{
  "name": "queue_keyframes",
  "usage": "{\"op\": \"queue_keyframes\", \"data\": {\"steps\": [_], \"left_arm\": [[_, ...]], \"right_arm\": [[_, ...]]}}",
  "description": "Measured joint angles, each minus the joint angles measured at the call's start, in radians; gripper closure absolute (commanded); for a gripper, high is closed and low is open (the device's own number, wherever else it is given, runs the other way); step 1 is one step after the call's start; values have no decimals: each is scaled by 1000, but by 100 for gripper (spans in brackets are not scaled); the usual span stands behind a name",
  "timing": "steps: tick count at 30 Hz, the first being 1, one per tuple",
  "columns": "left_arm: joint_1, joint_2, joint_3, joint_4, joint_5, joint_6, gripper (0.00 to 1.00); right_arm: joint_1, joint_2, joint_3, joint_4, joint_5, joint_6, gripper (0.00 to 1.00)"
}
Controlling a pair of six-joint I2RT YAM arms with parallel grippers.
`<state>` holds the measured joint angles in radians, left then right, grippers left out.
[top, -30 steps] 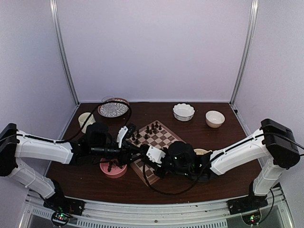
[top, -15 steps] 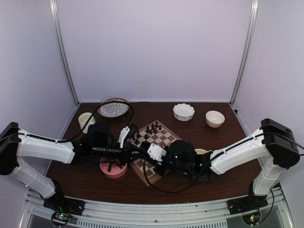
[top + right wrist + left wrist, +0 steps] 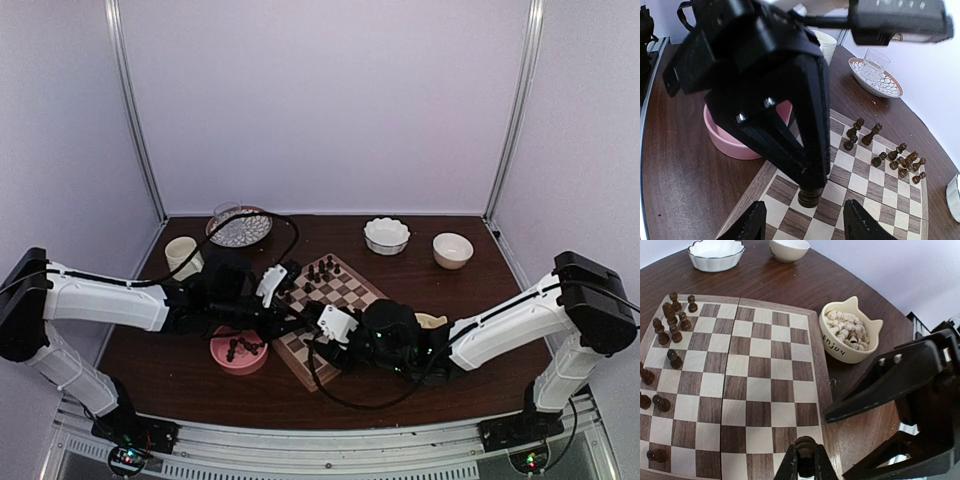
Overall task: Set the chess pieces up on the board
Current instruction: Pass from the right arm to the left, then place the knight at b8.
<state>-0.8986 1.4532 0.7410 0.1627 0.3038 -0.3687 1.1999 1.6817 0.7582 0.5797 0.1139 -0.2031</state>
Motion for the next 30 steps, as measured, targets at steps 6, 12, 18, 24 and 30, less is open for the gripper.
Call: {"op": "queue_keyframes", "data": {"steps": [6, 12, 18, 24, 30], "left_arm": [[-12, 92, 84, -142, -74, 29, 100], [-52, 173, 146, -239, -158, 69, 99], [-57, 206, 166, -280, -219, 85, 100], [-47, 182, 155, -277, -280, 84, 100], [27, 71, 121, -280, -311, 62, 99]], "right_arm": [[0, -34, -24, 36, 68, 5, 43], [-5, -52, -57, 77, 171, 36, 43], [-40, -63, -79, 92, 233, 92, 43], [-64, -79, -84, 92, 250, 133, 43], [-68, -96, -102, 111, 250, 148, 43]]}}
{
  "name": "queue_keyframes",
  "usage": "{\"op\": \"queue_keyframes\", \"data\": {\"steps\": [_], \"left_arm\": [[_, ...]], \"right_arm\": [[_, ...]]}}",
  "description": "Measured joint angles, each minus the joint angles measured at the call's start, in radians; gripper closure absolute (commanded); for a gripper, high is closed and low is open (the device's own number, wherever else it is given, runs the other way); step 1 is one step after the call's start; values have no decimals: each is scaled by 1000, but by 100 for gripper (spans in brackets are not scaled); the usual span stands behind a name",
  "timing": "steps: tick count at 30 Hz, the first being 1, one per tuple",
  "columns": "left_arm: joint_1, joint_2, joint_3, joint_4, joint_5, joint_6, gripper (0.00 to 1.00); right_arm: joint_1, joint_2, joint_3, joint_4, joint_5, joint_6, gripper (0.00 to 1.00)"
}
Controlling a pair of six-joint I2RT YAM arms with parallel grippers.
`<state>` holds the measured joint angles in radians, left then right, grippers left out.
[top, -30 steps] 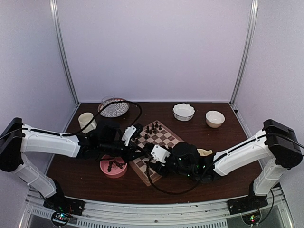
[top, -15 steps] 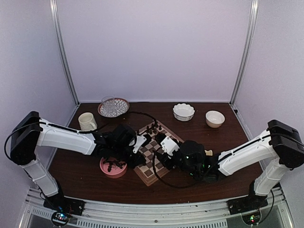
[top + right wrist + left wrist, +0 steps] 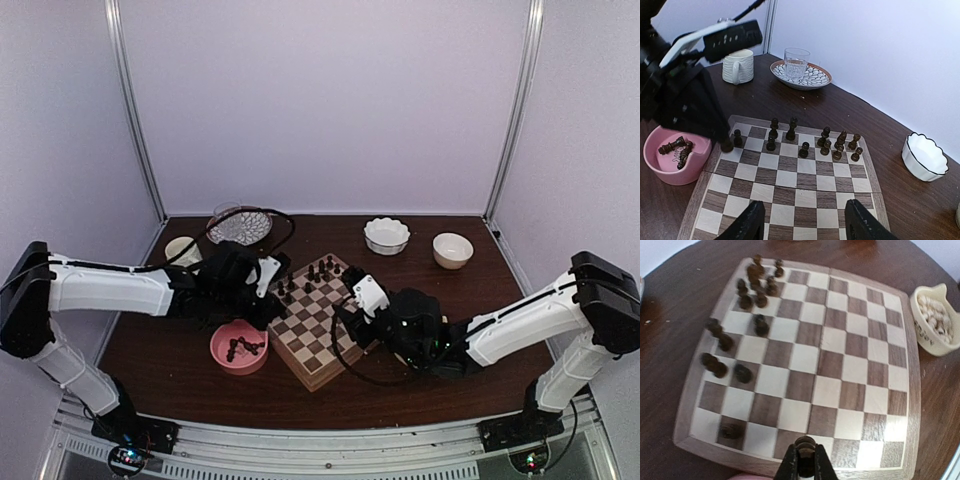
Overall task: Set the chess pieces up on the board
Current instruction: Place the knight at b8.
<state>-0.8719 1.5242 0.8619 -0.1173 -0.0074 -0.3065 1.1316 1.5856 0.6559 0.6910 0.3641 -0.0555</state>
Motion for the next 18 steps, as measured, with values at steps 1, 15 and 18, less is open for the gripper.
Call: {"op": "queue_keyframes", "data": {"steps": [1, 15, 18], "left_arm": [[26, -21, 0, 0, -3, -8, 99], [190, 23, 49, 15, -129, -71, 99], [201, 51, 56, 11, -129, -70, 99]], "right_arm": [[0, -4, -7, 3, 0, 0, 44], [-12, -70, -45, 35, 2, -1, 44], [-12, -70, -45, 35, -2, -2, 44]]}}
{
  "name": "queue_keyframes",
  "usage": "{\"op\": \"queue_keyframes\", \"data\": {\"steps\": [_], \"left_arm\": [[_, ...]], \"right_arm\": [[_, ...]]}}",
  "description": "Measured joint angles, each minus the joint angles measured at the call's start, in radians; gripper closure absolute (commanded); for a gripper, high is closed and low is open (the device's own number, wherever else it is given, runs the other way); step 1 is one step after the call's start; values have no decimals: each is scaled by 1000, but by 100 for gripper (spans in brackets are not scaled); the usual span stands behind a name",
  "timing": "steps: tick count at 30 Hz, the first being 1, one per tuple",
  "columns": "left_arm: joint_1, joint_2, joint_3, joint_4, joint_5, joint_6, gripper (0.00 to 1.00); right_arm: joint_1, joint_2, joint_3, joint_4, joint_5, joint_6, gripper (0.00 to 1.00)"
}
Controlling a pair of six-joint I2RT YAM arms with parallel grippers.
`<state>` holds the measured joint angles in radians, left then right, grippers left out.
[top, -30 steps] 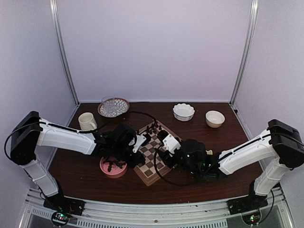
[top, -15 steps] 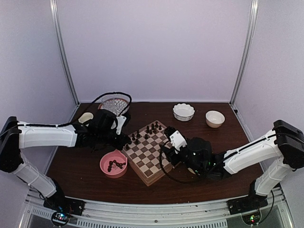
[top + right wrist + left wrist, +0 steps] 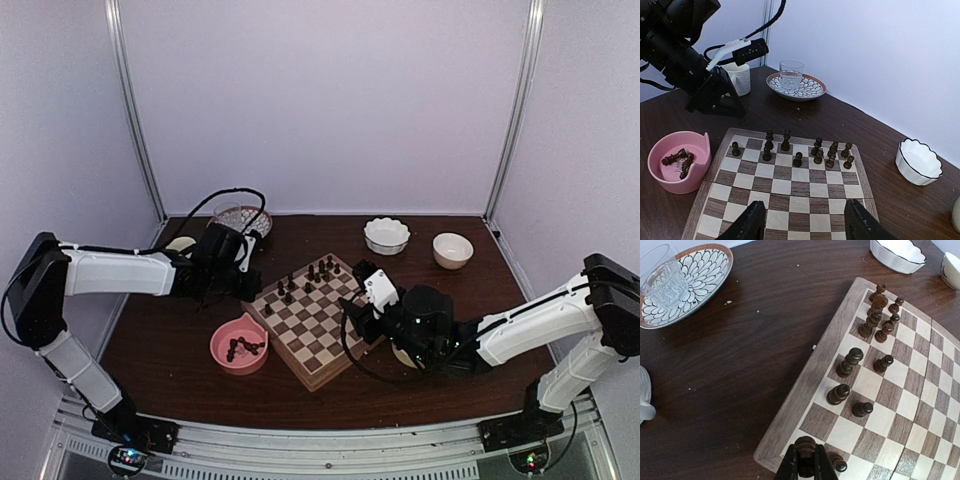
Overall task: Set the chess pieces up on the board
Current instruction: Place the knight at b8.
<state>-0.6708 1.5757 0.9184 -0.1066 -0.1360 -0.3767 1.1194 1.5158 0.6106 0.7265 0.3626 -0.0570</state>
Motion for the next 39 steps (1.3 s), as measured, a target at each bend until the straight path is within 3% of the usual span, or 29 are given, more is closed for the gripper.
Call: {"op": "queue_keyframes", "data": {"steps": [16, 39], "left_arm": [[0, 151, 113, -31, 49, 8, 99], [0, 187, 132, -61, 69, 13, 91]], "right_arm": [[0, 1, 0, 0, -8, -18, 44], [0, 1, 0, -1, -26, -18, 44]]}}
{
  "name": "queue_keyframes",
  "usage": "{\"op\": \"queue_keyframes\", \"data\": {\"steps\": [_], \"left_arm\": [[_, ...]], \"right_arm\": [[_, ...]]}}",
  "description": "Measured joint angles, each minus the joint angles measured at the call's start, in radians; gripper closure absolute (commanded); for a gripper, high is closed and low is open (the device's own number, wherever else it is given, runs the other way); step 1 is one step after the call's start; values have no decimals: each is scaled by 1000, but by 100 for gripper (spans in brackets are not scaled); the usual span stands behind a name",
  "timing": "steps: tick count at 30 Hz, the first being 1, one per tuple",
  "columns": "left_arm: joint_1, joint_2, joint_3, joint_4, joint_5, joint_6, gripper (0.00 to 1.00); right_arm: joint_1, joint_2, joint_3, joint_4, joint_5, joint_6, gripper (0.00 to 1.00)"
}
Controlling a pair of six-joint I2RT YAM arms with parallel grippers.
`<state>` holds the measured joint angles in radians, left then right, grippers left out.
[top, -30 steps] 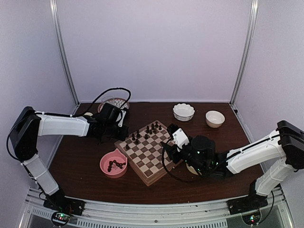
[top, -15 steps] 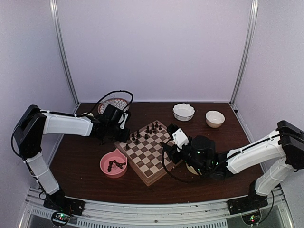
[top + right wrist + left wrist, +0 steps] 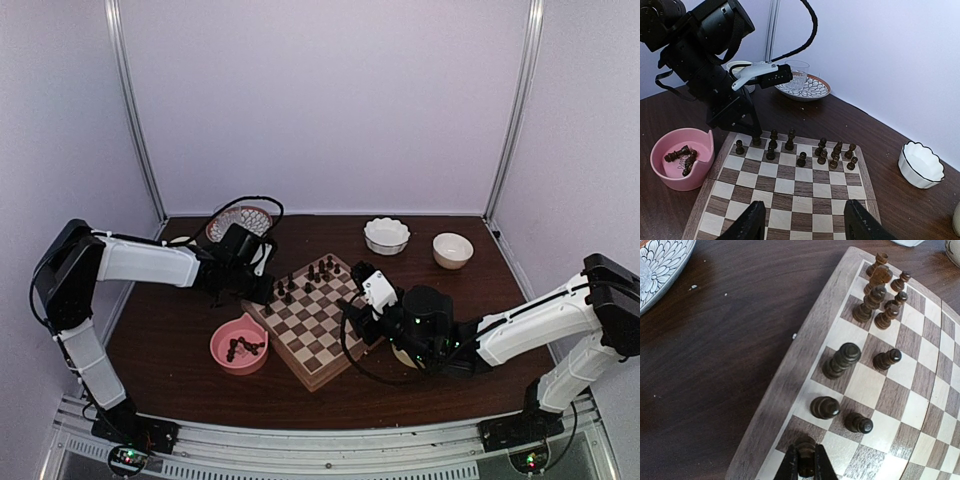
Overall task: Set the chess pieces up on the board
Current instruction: Place the knight at b8.
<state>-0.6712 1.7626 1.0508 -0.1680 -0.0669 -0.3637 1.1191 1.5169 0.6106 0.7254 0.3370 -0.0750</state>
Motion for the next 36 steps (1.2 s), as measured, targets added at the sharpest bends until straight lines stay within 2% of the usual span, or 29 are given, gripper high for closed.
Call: {"op": "queue_keyframes", "data": {"steps": [5, 9, 11, 15, 18, 36], "left_arm": [[0, 1, 4, -11, 0, 1, 85], [0, 13, 6, -17, 0, 3, 85], [0, 19, 11, -17, 0, 3, 86], [0, 25, 24, -15, 0, 5, 94], [0, 25, 25, -13, -1, 6, 95], [0, 1, 30, -23, -16, 7, 65]], "right_arm": [[0, 0, 0, 0, 0, 0, 44], [0, 0, 0, 0, -1, 0, 44], [0, 0, 0, 0, -3, 0, 44], [0, 0, 0, 0, -7, 0, 44], [0, 0, 0, 0, -8, 0, 44], [0, 0, 0, -7, -26, 0, 45]]}}
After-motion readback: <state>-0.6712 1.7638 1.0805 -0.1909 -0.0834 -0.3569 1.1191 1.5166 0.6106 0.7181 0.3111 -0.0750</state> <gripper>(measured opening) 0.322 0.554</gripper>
